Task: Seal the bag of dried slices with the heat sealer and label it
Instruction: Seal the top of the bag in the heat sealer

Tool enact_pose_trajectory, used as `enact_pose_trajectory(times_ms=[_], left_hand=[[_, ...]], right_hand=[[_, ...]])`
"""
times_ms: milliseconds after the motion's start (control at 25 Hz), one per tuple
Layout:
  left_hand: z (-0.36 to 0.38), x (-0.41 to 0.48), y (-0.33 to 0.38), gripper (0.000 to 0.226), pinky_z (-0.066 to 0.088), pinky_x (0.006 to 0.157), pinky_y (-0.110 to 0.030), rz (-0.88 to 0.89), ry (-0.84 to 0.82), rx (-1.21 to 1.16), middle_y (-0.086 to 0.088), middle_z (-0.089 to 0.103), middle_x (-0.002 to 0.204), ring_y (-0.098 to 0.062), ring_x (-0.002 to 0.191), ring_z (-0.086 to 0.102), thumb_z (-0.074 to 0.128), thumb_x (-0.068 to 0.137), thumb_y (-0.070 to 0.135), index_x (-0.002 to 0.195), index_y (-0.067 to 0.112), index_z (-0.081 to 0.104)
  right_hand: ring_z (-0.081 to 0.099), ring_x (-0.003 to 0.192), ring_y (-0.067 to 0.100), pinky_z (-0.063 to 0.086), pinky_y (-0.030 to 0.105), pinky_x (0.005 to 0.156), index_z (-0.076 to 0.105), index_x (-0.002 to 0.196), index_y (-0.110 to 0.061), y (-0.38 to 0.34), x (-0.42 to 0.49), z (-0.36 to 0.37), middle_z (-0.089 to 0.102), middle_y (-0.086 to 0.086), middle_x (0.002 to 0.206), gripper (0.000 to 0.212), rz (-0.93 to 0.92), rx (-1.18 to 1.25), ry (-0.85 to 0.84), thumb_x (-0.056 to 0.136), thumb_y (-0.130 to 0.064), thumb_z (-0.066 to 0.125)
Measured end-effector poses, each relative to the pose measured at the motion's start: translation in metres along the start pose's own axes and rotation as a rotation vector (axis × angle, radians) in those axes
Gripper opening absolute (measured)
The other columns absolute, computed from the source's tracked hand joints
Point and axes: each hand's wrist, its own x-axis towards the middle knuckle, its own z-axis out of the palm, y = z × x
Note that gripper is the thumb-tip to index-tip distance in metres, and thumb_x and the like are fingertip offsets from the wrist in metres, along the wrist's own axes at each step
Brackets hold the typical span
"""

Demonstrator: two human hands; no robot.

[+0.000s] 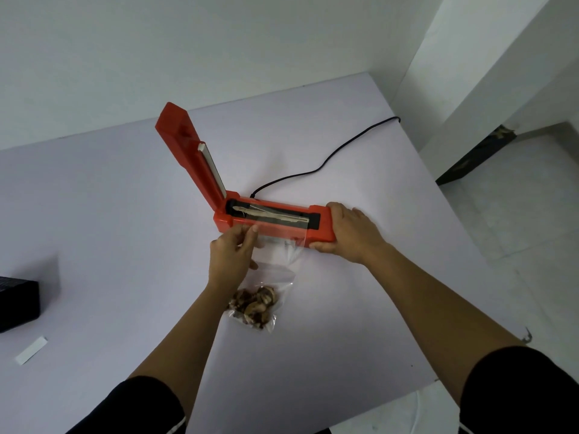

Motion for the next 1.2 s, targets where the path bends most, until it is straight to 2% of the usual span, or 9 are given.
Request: enact_pose_trajectory(times_ms=[200, 320, 520, 680, 760, 920, 1000, 1120, 1200], left_hand=[[0.000, -0.001, 0.008, 0.021, 0.048, 0.040, -0.016, 0.144, 0.025, 0.016, 0.001, 0.069, 0.074, -0.008, 0.041, 0.057, 0.051, 0.095, 0.023, 0.091, 0.006, 0.064], [-0.001, -0.005, 0.014, 0.024, 0.045, 0.038, -0.012, 0.241, 0.043, 0.046, -0.009, 0.068, 0.069, -0.013, 0.051, 0.060, 0.050, 0.095, 0.023, 0.089, 0.004, 0.063], [0.001, -0.009, 0.019, 0.025, 0.045, 0.038, -0.011, 0.246, 0.047, 0.054, -0.010, 0.068, 0.070, -0.011, 0.053, 0.061, 0.049, 0.095, 0.025, 0.088, 0.005, 0.062], [0.002, -0.013, 0.024, 0.024, 0.049, 0.041, -0.023, 0.274, 0.091, 0.064, -0.010, 0.068, 0.070, -0.016, 0.042, 0.055, 0.049, 0.095, 0.024, 0.088, 0.005, 0.062], [0.002, -0.014, 0.028, 0.022, 0.049, 0.043, -0.024, 0.284, 0.096, 0.067, -0.010, 0.068, 0.071, -0.012, 0.044, 0.055, 0.049, 0.095, 0.022, 0.089, 0.006, 0.062], [0.001, -0.020, 0.032, 0.025, 0.051, 0.044, -0.037, 0.306, 0.125, 0.077, -0.009, 0.068, 0.068, -0.019, 0.043, 0.056, 0.048, 0.096, 0.024, 0.085, 0.005, 0.061], [-0.003, -0.020, 0.035, 0.026, 0.051, 0.046, -0.031, 0.263, 0.161, 0.027, -0.010, 0.066, 0.067, -0.016, 0.043, 0.055, 0.048, 0.095, 0.022, 0.082, 0.002, 0.060], [-0.016, -0.019, 0.033, 0.026, 0.045, 0.047, -0.012, 0.214, 0.182, 0.043, -0.007, 0.066, 0.067, -0.011, 0.044, 0.052, 0.049, 0.095, 0.021, 0.083, 0.001, 0.061], [-0.023, -0.018, 0.031, 0.027, 0.041, 0.049, -0.015, 0.202, 0.196, 0.048, -0.013, 0.067, 0.069, -0.011, 0.044, 0.049, 0.048, 0.096, 0.022, 0.085, 0.002, 0.062]], right_hand=[[0.051, 0.112, 0.027, 0.041, 0.038, 0.093, 0.032, 0.133, -0.015, 0.000, 0.001, -0.002, 0.049, 0.008, 0.130, 0.085, 0.013, -0.001, -0.008, 0.071, -0.060, 0.068], [0.051, 0.113, 0.028, 0.040, 0.038, 0.095, 0.032, 0.133, -0.014, -0.001, 0.002, -0.001, 0.049, 0.009, 0.130, 0.085, 0.009, -0.003, -0.013, 0.071, -0.060, 0.068], [0.051, 0.113, 0.028, 0.040, 0.039, 0.096, 0.032, 0.132, -0.014, -0.001, 0.003, 0.001, 0.049, 0.009, 0.130, 0.085, 0.003, -0.001, -0.005, 0.071, -0.060, 0.068], [0.052, 0.113, 0.028, 0.040, 0.040, 0.096, 0.033, 0.132, -0.013, 0.000, 0.004, 0.002, 0.050, 0.010, 0.130, 0.085, -0.002, -0.007, -0.010, 0.070, -0.060, 0.068], [0.052, 0.112, 0.029, 0.041, 0.040, 0.096, 0.033, 0.131, -0.013, 0.001, 0.005, 0.002, 0.050, 0.010, 0.129, 0.085, -0.005, -0.003, -0.005, 0.070, -0.060, 0.069], [0.052, 0.111, 0.029, 0.041, 0.039, 0.095, 0.034, 0.130, -0.012, 0.003, 0.006, 0.004, 0.050, 0.010, 0.128, 0.084, -0.012, -0.011, -0.002, 0.071, -0.060, 0.068], [0.053, 0.109, 0.029, 0.040, 0.038, 0.094, 0.034, 0.129, -0.012, 0.003, 0.007, 0.004, 0.051, 0.010, 0.127, 0.083, -0.018, -0.011, 0.016, 0.070, -0.059, 0.069], [0.053, 0.107, 0.029, 0.041, 0.038, 0.091, 0.035, 0.128, -0.012, 0.003, 0.007, 0.004, 0.052, 0.010, 0.126, 0.082, -0.026, 0.015, 0.029, 0.070, -0.058, 0.070], [0.053, 0.109, 0.029, 0.040, 0.038, 0.093, 0.035, 0.128, -0.011, 0.003, 0.007, 0.005, 0.052, 0.010, 0.126, 0.082, -0.029, -0.011, 0.038, 0.071, -0.059, 0.069]])
